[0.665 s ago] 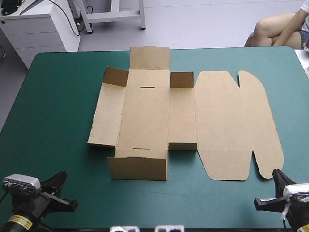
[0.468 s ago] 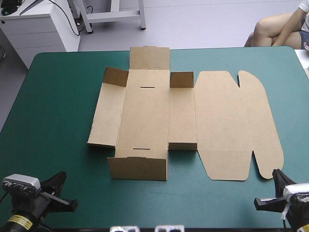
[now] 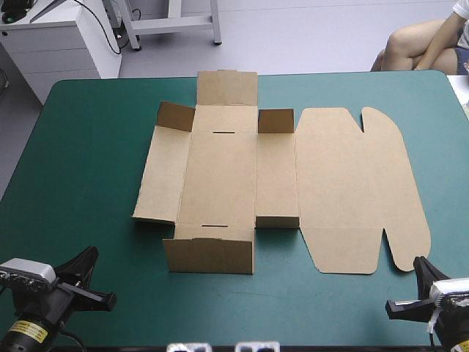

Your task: Fold the box

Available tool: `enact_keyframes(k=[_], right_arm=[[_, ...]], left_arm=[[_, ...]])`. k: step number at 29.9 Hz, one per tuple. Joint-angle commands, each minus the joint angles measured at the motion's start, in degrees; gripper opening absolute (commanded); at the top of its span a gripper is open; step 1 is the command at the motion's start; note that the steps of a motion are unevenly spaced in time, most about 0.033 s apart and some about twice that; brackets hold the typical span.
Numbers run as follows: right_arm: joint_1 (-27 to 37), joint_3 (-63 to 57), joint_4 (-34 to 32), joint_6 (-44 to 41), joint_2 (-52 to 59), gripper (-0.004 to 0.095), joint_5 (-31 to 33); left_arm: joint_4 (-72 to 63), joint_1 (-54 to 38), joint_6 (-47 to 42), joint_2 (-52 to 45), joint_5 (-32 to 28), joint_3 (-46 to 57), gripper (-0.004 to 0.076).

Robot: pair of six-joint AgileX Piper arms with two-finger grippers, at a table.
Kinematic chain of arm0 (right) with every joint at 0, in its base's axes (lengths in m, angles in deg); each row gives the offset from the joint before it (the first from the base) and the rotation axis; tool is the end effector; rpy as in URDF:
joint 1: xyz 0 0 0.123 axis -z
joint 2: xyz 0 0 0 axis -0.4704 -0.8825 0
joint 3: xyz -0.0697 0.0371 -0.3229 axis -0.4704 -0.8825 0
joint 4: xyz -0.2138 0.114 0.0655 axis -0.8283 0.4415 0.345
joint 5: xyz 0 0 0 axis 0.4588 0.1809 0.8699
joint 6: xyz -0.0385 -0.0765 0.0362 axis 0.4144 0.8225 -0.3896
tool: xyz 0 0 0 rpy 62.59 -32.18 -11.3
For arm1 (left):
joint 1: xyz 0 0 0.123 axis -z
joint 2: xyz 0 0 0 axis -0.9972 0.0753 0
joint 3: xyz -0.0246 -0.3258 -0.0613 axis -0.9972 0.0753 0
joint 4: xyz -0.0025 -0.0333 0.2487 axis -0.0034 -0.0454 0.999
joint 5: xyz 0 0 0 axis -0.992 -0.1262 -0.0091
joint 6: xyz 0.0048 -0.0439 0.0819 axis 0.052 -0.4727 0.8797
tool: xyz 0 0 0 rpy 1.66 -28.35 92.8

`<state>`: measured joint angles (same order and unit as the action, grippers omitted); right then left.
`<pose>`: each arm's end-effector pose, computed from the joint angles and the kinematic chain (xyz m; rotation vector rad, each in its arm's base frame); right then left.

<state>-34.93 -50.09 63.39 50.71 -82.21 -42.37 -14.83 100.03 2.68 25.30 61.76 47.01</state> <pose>-0.0280 -0.0083 0.2710 -0.0656 1.8042 0.0427 -0.0058 -0.0017 0.2895 0.1883 1.8407 -0.2558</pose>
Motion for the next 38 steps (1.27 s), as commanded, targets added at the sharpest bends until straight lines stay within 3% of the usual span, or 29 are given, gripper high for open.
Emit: enact_keyframes(k=[1,9,14,23,27,29,34,38], right_arm=[[0.4,1.4,-0.9,0.2,0.3,-0.0020,-3.9],[0.4,1.3,-0.9,0.3,0.3,-0.0020,-4.1],[0.4,1.3,-0.9,0.3,0.3,-0.0020,-4.1],[0.4,1.3,-0.9,0.3,0.3,-0.0020,-4.1],[0.4,1.3,-0.9,0.3,0.3,-0.0020,-4.1],[0.4,1.3,-0.9,0.3,0.3,-0.0020,-4.1],[0.4,1.3,-0.9,0.3,0.3,-0.0020,-4.1],[0.4,1.3,-0.9,0.3,0.3,-0.0020,-4.1]], left_arm=[[-0.3,0.0,-0.6,4.6,-3.7,-3.6,-0.0008],[-0.1,0.0,-1.4,24.4,2.5,-20.4,-0.0008],[-0.2,0.0,3.4,37.4,8.2,-31.5,-0.0008],[0.2,-1.9,7.9,51.3,7.6,-39.5,0.0001],[-7.0,-10.2,14.9,55.3,7.4,-40.2,0.0017],[-17.6,-17.2,24.2,57.7,9.1,-40.2,0.0017],[-47.0,-33.8,44.7,65.3,20.1,-40.8,0.0017],[-53.1,-40.8,46.6,73.3,27.0,-44.2,0.0014]])
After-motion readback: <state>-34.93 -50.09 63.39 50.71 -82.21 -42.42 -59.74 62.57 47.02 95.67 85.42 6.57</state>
